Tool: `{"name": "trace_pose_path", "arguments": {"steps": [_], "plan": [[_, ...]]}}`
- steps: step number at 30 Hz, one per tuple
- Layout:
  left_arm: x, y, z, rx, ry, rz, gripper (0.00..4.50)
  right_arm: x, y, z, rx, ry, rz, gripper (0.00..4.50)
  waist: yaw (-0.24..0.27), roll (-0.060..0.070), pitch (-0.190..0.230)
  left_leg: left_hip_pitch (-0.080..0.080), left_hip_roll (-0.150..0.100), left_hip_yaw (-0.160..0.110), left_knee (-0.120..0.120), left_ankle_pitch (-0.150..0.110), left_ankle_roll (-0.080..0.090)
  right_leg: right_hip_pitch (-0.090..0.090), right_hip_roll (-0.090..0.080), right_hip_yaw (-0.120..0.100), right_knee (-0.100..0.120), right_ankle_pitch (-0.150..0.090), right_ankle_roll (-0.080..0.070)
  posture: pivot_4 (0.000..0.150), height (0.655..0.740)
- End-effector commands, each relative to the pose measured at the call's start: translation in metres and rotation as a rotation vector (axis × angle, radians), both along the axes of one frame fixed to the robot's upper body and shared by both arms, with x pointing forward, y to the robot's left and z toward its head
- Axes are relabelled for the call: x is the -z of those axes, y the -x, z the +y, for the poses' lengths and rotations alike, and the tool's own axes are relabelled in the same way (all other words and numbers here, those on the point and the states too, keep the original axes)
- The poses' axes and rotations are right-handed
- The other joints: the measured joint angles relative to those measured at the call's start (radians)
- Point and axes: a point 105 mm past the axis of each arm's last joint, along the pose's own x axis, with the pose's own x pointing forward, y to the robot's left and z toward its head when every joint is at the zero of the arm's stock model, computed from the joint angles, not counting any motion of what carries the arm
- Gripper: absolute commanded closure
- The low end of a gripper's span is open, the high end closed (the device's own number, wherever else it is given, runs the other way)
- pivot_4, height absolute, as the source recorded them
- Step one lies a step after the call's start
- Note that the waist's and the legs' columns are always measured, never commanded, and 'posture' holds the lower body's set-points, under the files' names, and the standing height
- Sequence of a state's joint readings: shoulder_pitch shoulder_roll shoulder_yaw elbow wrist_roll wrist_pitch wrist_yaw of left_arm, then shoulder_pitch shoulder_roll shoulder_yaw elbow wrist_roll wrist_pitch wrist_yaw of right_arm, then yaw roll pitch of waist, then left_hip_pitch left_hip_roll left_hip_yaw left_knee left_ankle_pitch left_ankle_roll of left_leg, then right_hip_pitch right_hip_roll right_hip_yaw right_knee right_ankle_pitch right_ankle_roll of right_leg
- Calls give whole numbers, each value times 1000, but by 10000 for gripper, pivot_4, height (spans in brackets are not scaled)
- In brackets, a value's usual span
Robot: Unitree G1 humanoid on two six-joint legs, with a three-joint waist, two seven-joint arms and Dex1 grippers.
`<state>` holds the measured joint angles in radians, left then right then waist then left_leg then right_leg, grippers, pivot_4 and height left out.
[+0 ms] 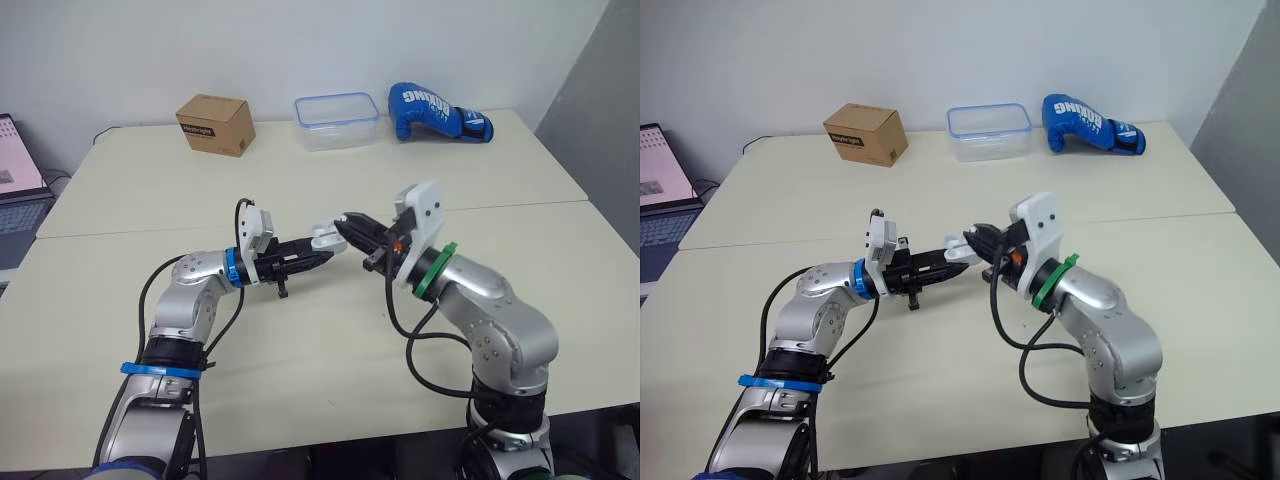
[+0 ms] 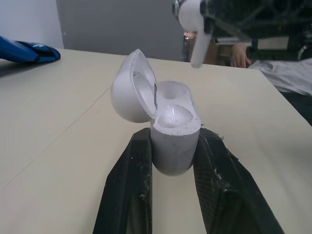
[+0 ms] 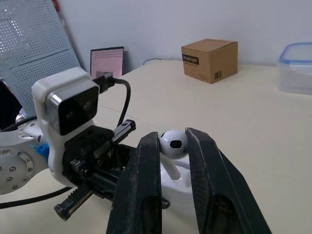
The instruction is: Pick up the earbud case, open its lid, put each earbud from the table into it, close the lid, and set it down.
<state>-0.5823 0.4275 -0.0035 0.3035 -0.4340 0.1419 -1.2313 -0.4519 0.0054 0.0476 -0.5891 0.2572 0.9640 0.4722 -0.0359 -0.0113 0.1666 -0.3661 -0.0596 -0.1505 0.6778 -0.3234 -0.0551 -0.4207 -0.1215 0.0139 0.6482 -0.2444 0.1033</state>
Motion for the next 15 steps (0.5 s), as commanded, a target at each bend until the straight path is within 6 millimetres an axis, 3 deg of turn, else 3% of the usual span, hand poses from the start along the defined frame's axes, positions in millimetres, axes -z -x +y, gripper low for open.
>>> {"name": "trace_pose_path", "arguments": {"steps": [1,15], "plan": [[-13,-3,-2,-2,24,-37,36598,-10,4,5,5,-38,-51,40991,0,0,0,0,0,0,0,0,0,0,0,0,0,0,0,1500,7307],[-20,1,-11,34,15,-33,36598,-9,1,15,13,-86,-23,40991,-1,0,0,0,0,0,0,0,0,0,0,0,0,0,0,1500,7307]]}}
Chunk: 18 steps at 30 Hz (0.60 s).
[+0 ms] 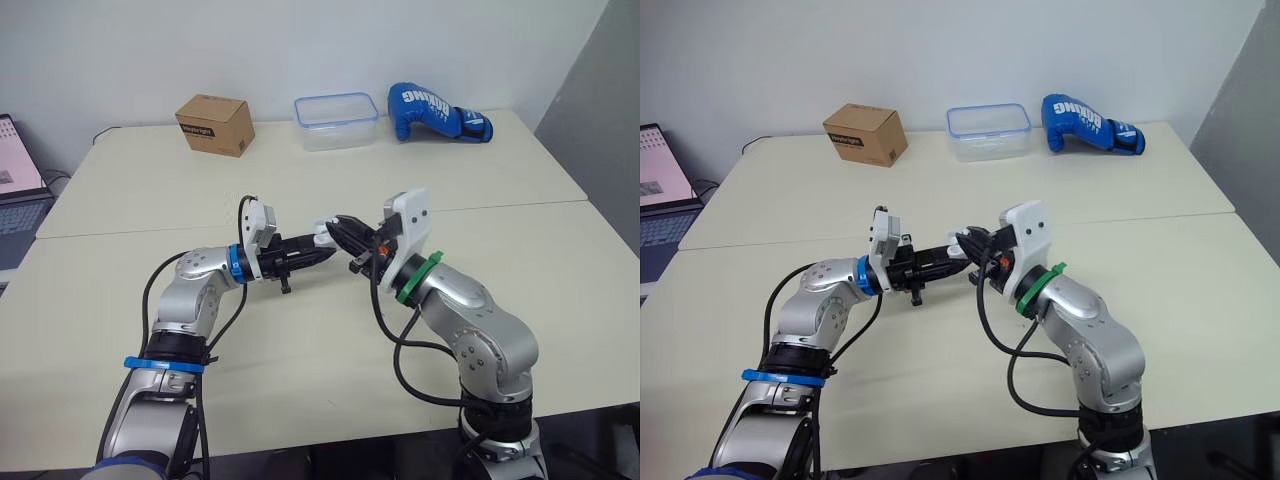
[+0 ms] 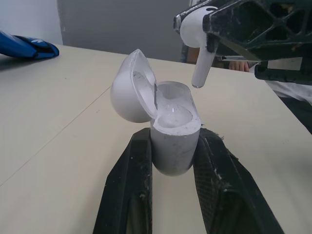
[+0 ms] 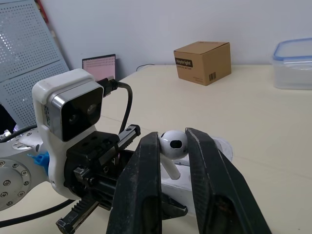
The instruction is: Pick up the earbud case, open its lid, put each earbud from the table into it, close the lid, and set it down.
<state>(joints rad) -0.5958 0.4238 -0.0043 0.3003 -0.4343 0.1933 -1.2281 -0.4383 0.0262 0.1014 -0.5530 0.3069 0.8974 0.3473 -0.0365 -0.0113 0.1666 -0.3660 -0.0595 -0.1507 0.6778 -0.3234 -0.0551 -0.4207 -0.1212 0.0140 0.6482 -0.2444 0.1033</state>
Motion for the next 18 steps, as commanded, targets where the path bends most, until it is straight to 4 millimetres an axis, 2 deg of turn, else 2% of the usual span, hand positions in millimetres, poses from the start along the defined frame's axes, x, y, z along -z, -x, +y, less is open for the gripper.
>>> {"name": "trace_pose_path", "arguments": {"steps": [1,18], "plan": [[-20,3,-9,32,15,-70,36598,-10,4,6,-24,-41,-34,40991,0,0,0,0,0,0,0,0,0,0,0,0,0,0,0,1500,7307],[-30,5,-18,39,37,-86,36598,-9,-1,11,11,-25,-18,40991,-1,0,0,0,0,0,0,0,0,0,0,0,0,0,0,1500,7307]]}}
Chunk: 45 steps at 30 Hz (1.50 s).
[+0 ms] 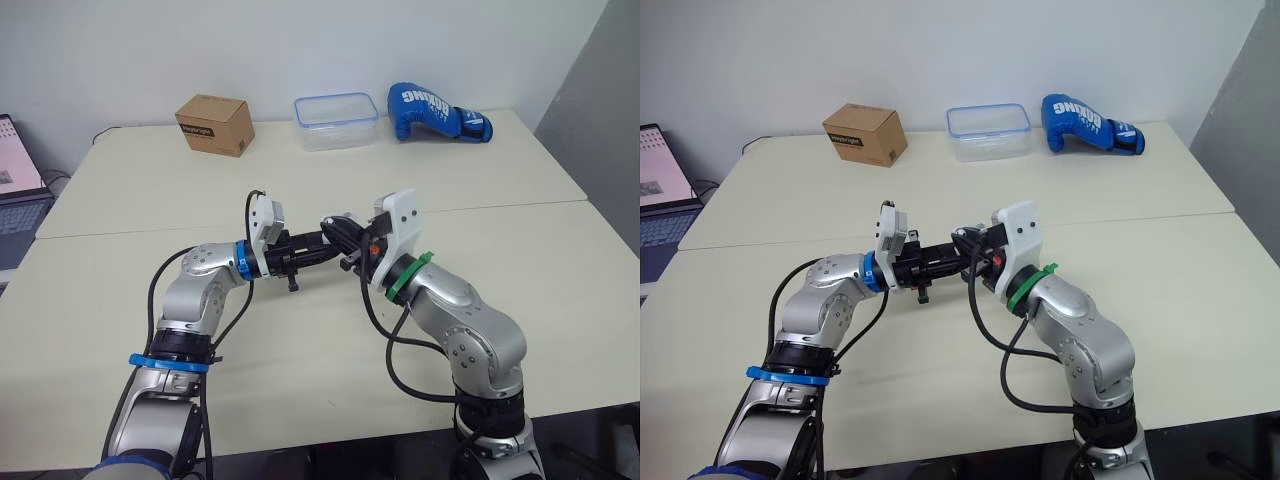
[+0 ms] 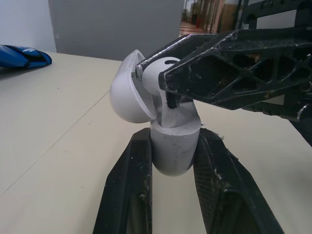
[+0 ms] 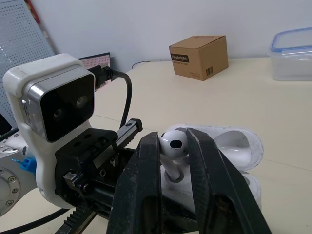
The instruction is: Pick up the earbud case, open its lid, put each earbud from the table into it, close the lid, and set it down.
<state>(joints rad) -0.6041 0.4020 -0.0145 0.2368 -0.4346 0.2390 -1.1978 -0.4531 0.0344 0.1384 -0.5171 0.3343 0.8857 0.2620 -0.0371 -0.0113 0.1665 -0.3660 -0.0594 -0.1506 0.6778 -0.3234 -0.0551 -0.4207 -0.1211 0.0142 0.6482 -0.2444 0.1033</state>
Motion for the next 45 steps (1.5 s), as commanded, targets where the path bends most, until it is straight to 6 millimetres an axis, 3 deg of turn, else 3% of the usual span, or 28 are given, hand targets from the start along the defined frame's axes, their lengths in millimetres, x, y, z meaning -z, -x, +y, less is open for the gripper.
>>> {"name": "trace_pose_path", "arguments": {"steps": [1,4,12,18,23,27,31,36,41,45], "plan": [[-21,3,-5,21,30,-73,36598,-12,3,2,-12,-19,-45,40991,0,0,0,0,0,0,0,0,0,0,0,0,0,0,0,1500,7307],[-21,3,-5,19,30,-73,36598,-10,4,2,-15,-10,-32,40991,0,0,0,0,0,0,0,0,0,0,0,0,0,0,0,1500,7307],[-21,2,-5,12,38,-76,36598,-13,4,-4,13,10,-78,14793,0,0,0,0,0,0,0,0,0,0,0,0,0,0,0,1500,7307],[-20,3,-3,8,40,-75,36598,-18,8,-9,16,1,-103,14793,0,0,0,0,0,0,0,0,0,0,0,0,0,0,0,1500,7307],[-14,4,0,11,25,-74,36598,-38,31,-19,-194,7,-158,14793,1,0,0,0,0,0,0,0,0,1,0,0,-1,0,0,1500,7307],[-10,4,5,18,9,-81,36598,-54,47,-44,-398,182,-155,14793,3,0,0,0,0,0,0,0,0,1,0,0,-1,0,0,1500,7307],[-11,5,7,39,12,-85,36598,-64,35,-81,-390,420,-75,14793,4,0,0,0,0,0,-1,0,1,1,0,-2,-2,0,0,1500,7307],[-8,10,8,68,4,-91,36598,-48,8,-118,-321,789,45,14793,4,0,0,0,0,3,-1,-1,1,2,0,-1,-3,0,0,1500,7307],[-7,12,7,70,6,-101,36598,-13,-19,-138,-286,1078,99,14793,0,0,0,0,1,4,0,0,1,1,0,0,-2,0,1,1500,7307],[-7,16,6,78,10,-106,36598,19,-34,-141,-275,1163,230,14793,1,0,1,-1,0,4,0,0,1,0,-1,0,-3,0,1,1500,7307]]}}
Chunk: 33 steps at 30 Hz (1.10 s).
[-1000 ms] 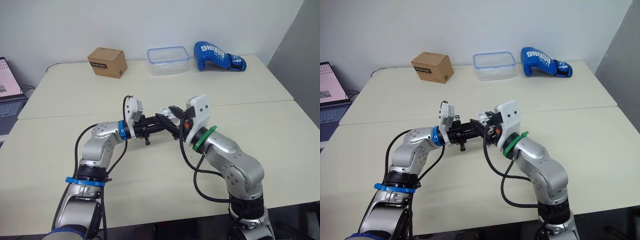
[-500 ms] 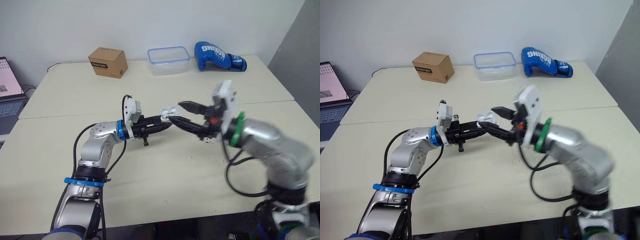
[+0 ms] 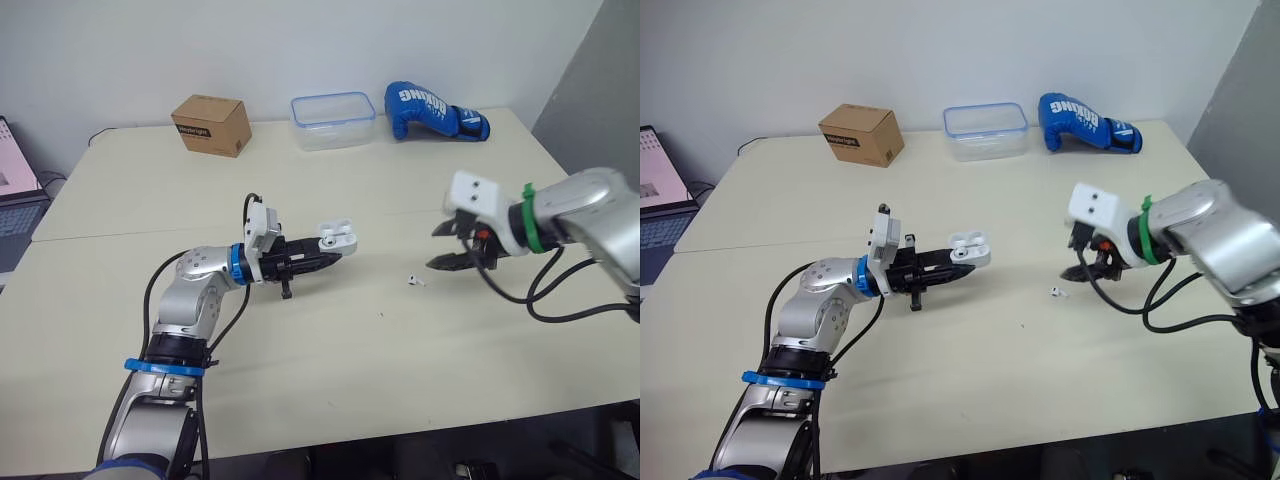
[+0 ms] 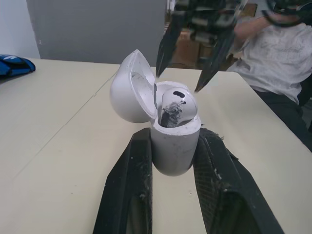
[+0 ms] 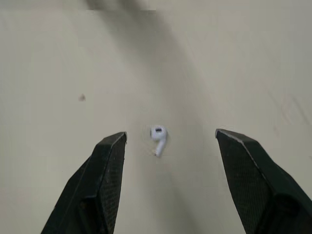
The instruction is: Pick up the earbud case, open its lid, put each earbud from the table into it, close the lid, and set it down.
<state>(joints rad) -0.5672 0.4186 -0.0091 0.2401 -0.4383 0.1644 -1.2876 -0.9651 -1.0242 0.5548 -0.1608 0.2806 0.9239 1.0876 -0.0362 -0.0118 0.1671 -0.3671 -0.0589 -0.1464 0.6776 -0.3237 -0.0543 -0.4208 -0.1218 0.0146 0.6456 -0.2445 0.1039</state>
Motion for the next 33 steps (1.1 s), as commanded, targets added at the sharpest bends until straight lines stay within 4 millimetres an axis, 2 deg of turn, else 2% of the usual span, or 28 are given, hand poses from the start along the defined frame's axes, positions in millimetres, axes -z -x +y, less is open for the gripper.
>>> {"name": "trace_pose_path", "arguments": {"steps": [1,4,17,33], "plan": [[-13,6,-1,16,24,-65,36598,8,-10,3,10,64,20,14793,0,0,0,0,0,0,0,0,0,0,0,0,0,0,0,1500,7307],[-14,7,0,17,24,-71,36598,21,-16,7,28,60,70,14793,2,0,0,0,0,0,0,0,0,-1,0,0,0,0,0,1500,7307],[-12,14,1,-1,24,-70,36598,46,-26,6,117,-8,182,14793,4,0,0,-1,0,-2,0,0,-1,-1,0,-1,0,0,0,1500,7307],[-13,14,2,-8,20,-70,36598,57,-31,10,129,-25,182,14793,4,0,0,-1,0,-2,1,0,-1,-1,-1,-1,0,0,0,1500,7307]]}}
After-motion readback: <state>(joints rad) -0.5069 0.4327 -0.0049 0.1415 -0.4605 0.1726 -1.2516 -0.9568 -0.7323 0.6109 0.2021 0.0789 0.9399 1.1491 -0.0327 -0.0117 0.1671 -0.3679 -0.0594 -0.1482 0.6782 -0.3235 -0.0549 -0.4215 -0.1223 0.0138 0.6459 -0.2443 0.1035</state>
